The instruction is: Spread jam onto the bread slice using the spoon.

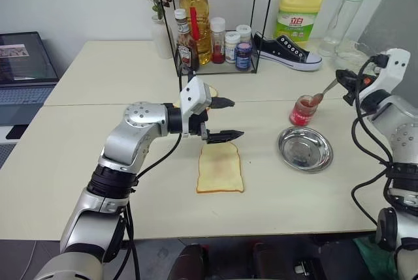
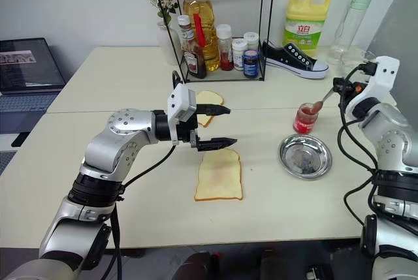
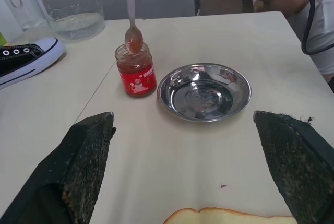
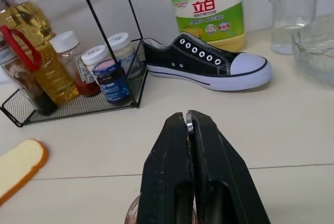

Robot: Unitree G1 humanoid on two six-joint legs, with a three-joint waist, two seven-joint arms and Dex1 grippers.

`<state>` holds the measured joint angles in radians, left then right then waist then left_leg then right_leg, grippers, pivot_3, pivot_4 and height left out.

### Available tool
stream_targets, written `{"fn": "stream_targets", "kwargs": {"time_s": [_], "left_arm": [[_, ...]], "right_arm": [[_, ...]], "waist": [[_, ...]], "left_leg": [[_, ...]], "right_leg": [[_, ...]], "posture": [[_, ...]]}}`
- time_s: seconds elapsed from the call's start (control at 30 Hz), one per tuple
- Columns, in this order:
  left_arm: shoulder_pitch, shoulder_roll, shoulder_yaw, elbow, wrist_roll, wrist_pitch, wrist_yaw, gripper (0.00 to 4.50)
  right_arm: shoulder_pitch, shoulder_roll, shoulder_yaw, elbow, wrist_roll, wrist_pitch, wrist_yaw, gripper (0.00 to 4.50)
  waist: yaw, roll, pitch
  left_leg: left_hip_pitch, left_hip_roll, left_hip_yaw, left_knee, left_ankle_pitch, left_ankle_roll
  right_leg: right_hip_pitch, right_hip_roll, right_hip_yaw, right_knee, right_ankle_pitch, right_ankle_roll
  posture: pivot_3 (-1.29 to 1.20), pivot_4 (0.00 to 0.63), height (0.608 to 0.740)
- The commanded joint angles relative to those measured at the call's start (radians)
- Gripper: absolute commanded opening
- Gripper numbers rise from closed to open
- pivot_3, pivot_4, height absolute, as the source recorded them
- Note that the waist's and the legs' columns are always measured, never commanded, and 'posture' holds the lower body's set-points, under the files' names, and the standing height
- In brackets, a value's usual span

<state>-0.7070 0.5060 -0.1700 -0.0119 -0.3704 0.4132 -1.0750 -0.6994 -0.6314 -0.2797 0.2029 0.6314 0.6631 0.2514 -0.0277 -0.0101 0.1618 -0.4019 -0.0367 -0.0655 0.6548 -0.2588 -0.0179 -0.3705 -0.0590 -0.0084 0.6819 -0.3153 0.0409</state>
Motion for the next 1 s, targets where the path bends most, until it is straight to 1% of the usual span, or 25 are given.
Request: {"fn": "stream_targets", "kwargs": {"time_s": [0.03, 0.17, 0.37, 0.6, 0.83, 1.0], "left_arm": [[-0.010, 0.002, 0.019, -0.037, -0.005, 0.000, 0.009, 4.50], [-0.008, 0.003, 0.019, -0.041, -0.006, 0.003, 0.011, 4.50], [-0.007, 0.008, 0.025, -0.043, -0.007, 0.008, 0.012, 4.50], [-0.005, 0.010, 0.026, -0.046, -0.011, 0.012, 0.013, 4.50], [-0.007, 0.013, 0.024, -0.041, -0.010, 0.010, 0.006, 4.50], [-0.010, 0.012, 0.022, -0.037, -0.009, 0.009, 0.002, 4.50]], "right_arm": [[-0.051, -0.005, 0.052, 0.006, -0.087, -0.051, 0.044, 0.02], [-0.058, 0.013, 0.068, 0.019, -0.131, -0.062, 0.064, 0.02], [-0.067, 0.052, 0.016, 0.020, -0.116, -0.029, 0.061, 0.02], [-0.110, 0.103, -0.124, 0.037, -0.018, 0.068, -0.004, 0.02], [-0.110, 0.128, -0.214, 0.018, 0.050, 0.143, -0.064, 0.02], [-0.110, 0.154, -0.304, 0.017, 0.118, 0.181, -0.135, 0.02]], "waist": [[0.000, 0.000, 0.000], [-0.001, 0.000, 0.000], [-0.001, 0.000, 0.000], [0.000, 0.000, 0.000], [-0.001, 0.000, 0.000], [-0.001, 0.000, 0.000]], "left_leg": [[0.000, 0.000, 0.000, 0.000, 0.000, 0.000], [0.000, 0.000, 0.000, 0.000, 0.000, 0.000], [0.000, 0.000, 0.000, 0.000, 0.000, 0.000], [0.000, 0.000, 0.000, 0.000, 0.000, 0.000], [0.000, 0.000, 0.000, 0.000, 0.000, 0.000], [0.000, 0.000, 0.000, 0.000, 0.000, 0.000]], "right_leg": [[0.000, 0.000, 0.000, 0.000, 0.000, 0.000], [-0.001, 0.000, 0.000, 0.000, 0.000, 0.000], [-0.001, 0.000, 0.000, 0.000, 0.000, 0.000], [-0.001, 0.000, 0.000, 0.000, 0.000, 0.000], [-0.001, 0.000, 0.000, 0.001, 0.000, 0.000], [-0.001, 0.000, 0.000, 0.001, 0.000, 0.000]], "posture": [[0.00, 0.150, 0.740], [0.00, 0.150, 0.740], [0.00, 0.150, 0.740], [0.00, 0.150, 0.740], [0.00, 0.150, 0.740], [0.00, 0.150, 0.740]]}}
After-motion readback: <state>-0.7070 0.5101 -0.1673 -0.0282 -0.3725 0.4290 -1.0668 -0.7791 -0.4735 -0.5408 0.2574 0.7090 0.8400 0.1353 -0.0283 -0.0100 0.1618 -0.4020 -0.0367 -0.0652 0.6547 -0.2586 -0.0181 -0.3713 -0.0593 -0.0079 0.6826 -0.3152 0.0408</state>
